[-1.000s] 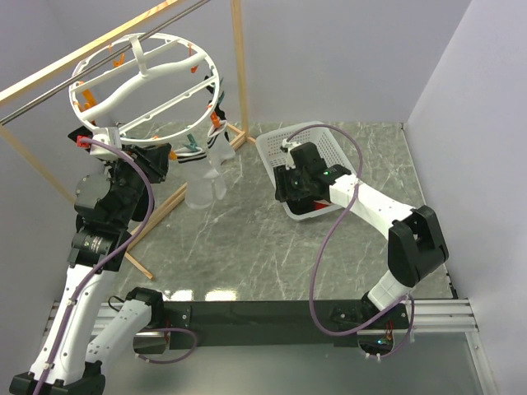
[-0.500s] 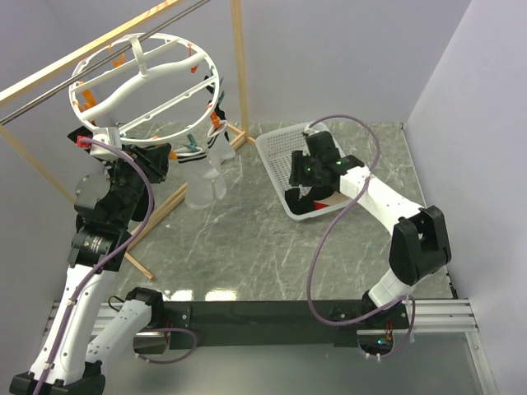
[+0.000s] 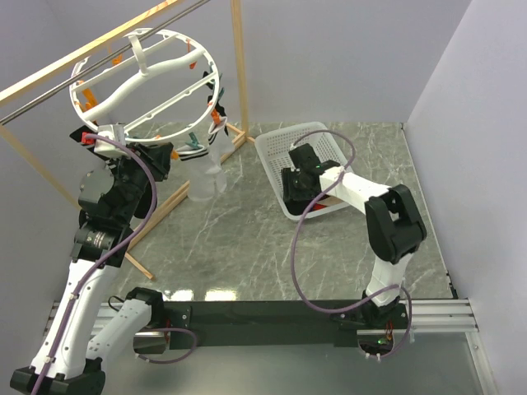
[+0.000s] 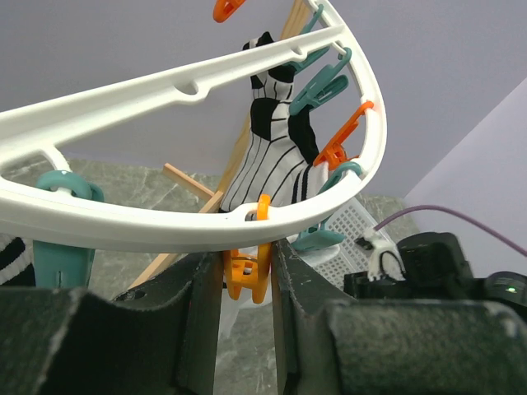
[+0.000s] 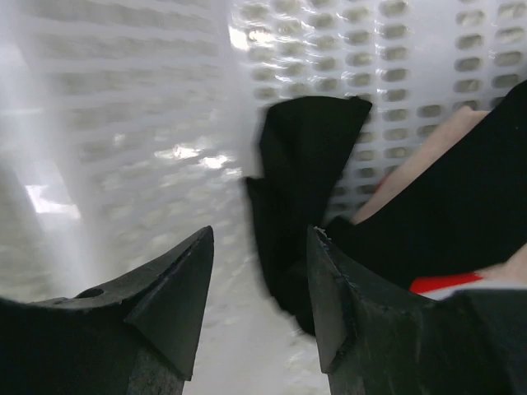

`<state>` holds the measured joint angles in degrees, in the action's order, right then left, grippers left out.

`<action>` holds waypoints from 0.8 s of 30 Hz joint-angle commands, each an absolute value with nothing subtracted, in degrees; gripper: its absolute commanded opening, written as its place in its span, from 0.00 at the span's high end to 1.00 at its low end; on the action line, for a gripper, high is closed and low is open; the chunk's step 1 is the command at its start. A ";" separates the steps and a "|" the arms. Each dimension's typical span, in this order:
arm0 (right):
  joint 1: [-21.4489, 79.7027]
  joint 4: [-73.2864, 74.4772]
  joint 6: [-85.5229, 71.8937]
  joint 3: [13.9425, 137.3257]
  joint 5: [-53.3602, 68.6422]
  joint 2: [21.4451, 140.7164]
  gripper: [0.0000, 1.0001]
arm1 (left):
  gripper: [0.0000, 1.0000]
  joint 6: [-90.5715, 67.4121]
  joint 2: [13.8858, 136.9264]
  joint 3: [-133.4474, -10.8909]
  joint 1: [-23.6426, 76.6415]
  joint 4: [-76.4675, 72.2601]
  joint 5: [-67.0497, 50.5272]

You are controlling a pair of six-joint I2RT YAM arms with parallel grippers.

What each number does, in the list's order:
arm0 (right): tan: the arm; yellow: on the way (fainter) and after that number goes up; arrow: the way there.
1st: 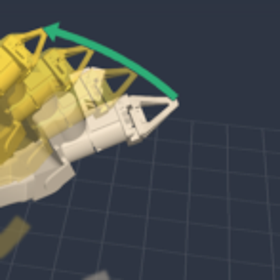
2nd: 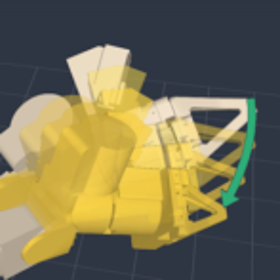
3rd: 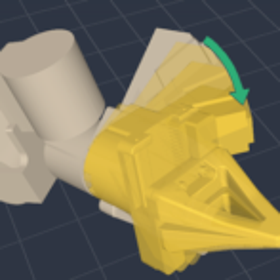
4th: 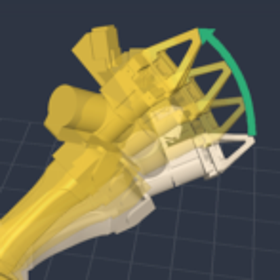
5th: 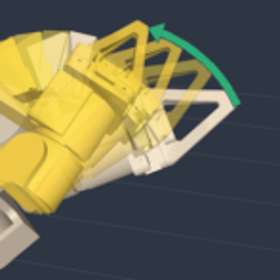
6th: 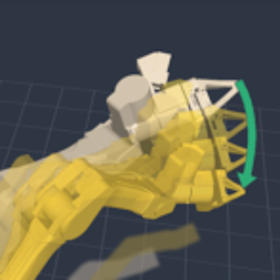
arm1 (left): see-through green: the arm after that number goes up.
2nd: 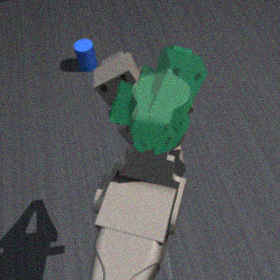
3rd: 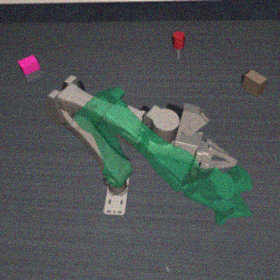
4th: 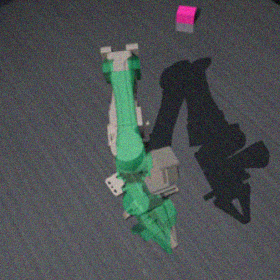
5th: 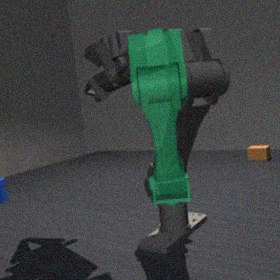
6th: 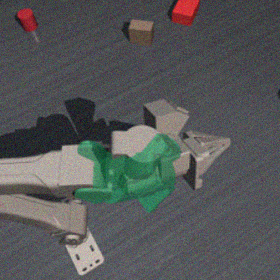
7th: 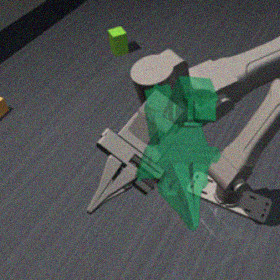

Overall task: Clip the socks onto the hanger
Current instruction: Pick up the sock from the bin.

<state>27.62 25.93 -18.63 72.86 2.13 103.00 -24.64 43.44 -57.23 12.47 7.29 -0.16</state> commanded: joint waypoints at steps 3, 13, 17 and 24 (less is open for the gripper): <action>28.04 25.58 -18.54 74.79 0.44 105.82 0.44 | 0.87 -23.91 43.59 -60.03 12.66 6.94 -0.18; 27.86 23.38 -18.72 74.70 0.62 109.25 0.96 | 0.87 -23.91 44.30 -60.73 12.74 6.94 -0.18; 27.07 23.56 -18.72 76.11 1.05 106.80 1.00 | 0.87 -23.99 44.38 -60.56 12.74 6.24 -0.18; 24.00 22.77 -21.62 81.38 7.11 96.00 1.00 | 0.87 -24.34 44.39 -60.56 12.66 5.71 -0.44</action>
